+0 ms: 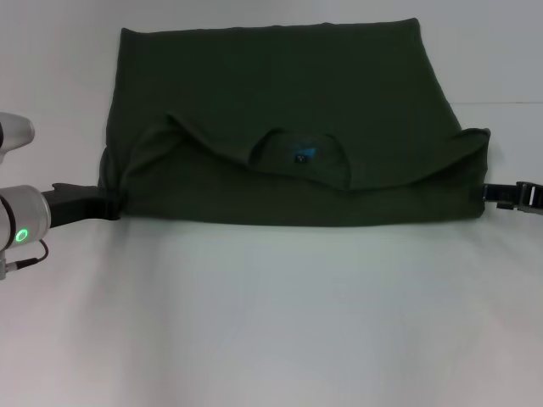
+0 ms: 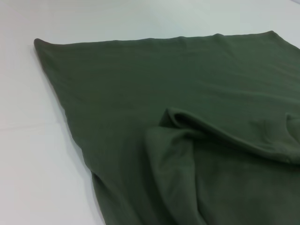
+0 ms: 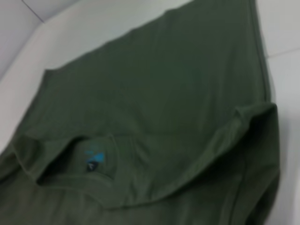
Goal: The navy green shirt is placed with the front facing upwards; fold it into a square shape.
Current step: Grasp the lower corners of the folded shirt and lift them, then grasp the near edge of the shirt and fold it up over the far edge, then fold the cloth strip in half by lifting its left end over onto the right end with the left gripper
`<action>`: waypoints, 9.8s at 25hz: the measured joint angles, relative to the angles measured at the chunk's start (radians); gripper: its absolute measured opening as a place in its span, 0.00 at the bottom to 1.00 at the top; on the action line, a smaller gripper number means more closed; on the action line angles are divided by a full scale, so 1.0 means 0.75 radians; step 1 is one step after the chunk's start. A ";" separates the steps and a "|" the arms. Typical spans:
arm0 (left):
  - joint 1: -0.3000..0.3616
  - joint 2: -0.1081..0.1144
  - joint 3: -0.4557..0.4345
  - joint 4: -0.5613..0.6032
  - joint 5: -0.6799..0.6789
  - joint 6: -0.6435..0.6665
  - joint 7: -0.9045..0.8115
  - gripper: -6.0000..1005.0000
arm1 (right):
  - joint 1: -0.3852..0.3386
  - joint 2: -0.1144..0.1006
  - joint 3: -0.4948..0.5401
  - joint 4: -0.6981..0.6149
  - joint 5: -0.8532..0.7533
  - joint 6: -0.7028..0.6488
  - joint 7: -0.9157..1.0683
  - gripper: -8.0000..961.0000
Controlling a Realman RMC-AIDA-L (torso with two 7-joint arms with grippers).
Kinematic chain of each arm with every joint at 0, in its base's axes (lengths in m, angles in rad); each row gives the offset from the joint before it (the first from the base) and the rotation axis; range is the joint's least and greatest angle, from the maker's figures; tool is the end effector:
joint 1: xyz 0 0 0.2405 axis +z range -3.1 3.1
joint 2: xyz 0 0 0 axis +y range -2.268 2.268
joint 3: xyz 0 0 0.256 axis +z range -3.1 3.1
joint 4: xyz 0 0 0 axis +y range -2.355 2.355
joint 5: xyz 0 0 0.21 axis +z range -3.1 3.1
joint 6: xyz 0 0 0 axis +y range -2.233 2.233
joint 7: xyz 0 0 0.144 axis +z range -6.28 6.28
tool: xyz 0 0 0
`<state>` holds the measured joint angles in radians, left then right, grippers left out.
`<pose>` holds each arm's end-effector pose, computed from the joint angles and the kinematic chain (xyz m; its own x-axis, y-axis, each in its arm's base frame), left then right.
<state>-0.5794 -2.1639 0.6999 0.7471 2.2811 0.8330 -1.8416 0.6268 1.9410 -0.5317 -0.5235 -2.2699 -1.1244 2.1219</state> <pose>-0.3092 0.3975 0.0020 0.6493 0.6071 0.4580 0.7420 -0.3740 -0.5563 0.3349 0.3882 0.0516 0.2792 -0.7774 -0.5637 -0.9582 -0.1872 -0.2163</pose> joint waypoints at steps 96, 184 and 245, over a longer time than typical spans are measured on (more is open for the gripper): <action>0.345 0.030 -0.347 0.260 0.018 1.282 -0.142 0.06 | -0.772 0.103 0.303 -0.290 0.171 -0.949 -0.624 0.08; -0.158 0.042 -0.135 -0.107 -0.606 0.008 0.129 0.58 | 0.030 -0.032 0.049 -0.031 0.292 0.080 -0.236 0.72; 0.015 0.011 -0.093 -0.127 -0.104 0.025 -0.276 0.59 | -0.163 -0.093 0.046 -0.128 0.229 -0.290 0.057 0.72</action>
<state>-0.5680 -2.1553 0.6304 0.6518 2.2030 0.8517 -2.0489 0.5047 1.8709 -0.4974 -0.6197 -2.0982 -1.3421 2.1648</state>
